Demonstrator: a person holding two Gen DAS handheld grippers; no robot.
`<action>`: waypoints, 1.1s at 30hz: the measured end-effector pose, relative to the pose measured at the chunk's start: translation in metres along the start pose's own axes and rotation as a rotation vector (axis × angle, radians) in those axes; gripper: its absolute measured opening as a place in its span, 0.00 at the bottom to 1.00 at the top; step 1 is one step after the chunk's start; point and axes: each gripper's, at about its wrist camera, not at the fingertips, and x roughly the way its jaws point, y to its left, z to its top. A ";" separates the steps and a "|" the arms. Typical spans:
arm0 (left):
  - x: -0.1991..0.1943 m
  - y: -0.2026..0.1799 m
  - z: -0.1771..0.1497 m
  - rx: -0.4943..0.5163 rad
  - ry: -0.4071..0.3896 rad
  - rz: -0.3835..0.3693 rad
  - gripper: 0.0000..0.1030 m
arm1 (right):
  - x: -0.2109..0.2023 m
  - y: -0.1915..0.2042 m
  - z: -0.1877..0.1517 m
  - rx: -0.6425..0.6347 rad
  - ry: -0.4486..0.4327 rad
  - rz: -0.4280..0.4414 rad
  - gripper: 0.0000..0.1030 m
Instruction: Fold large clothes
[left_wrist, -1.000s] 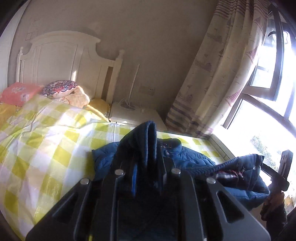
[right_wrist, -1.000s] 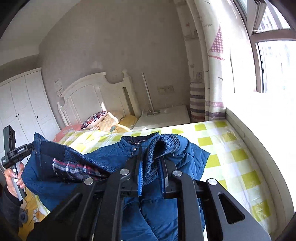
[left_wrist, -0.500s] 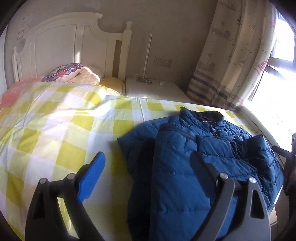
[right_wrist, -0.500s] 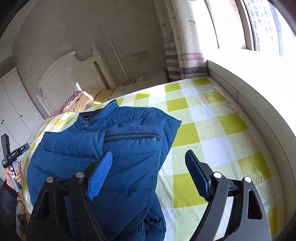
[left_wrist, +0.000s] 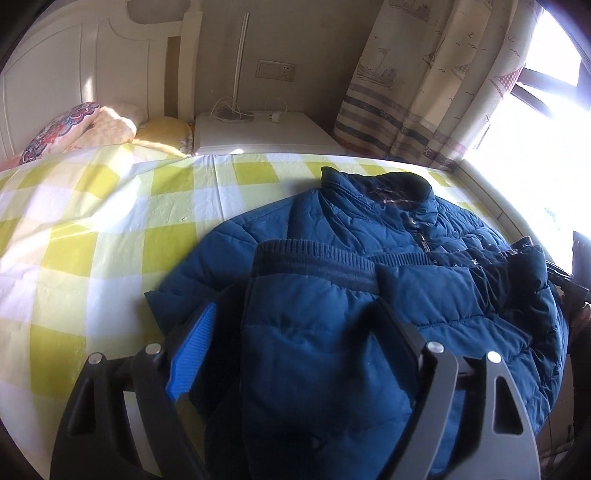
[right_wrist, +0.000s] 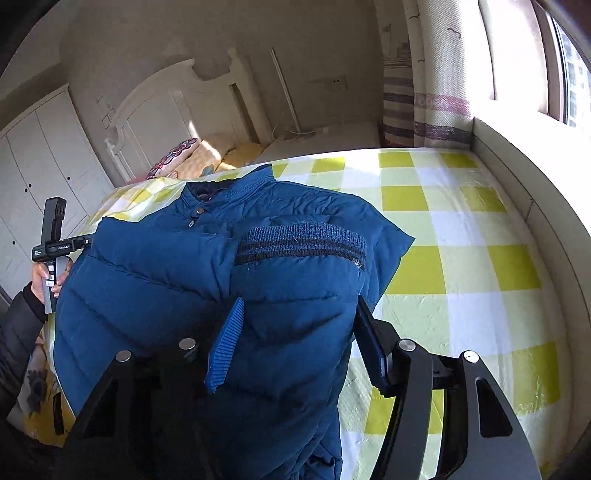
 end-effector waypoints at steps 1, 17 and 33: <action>0.003 -0.002 0.001 0.011 0.012 -0.026 0.63 | -0.002 0.001 0.001 -0.009 -0.009 -0.004 0.46; -0.100 0.000 0.077 0.000 -0.314 0.040 0.12 | -0.068 0.062 0.120 -0.092 -0.258 -0.189 0.08; 0.060 0.050 0.088 -0.104 -0.057 0.234 0.21 | 0.113 -0.020 0.125 0.196 0.007 -0.258 0.10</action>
